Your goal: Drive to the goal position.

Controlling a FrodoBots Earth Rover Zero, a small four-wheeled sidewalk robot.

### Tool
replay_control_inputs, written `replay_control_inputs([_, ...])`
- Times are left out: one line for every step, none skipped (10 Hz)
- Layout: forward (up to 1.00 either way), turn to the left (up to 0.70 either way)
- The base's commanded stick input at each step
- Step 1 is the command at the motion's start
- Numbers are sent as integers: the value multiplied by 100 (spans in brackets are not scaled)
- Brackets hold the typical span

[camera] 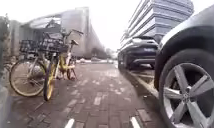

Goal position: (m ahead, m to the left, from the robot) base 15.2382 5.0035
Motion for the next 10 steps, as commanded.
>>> replay_control_inputs([70, 0])
replay_control_inputs([70, 0])
replay_control_inputs([70, 0])
replay_control_inputs([70, 0])
replay_control_inputs([70, 5])
replay_control_inputs([70, 14])
replay_control_inputs([70, 14])
replay_control_inputs([70, 6])
replay_control_inputs([70, 0])
replay_control_inputs([70, 0])
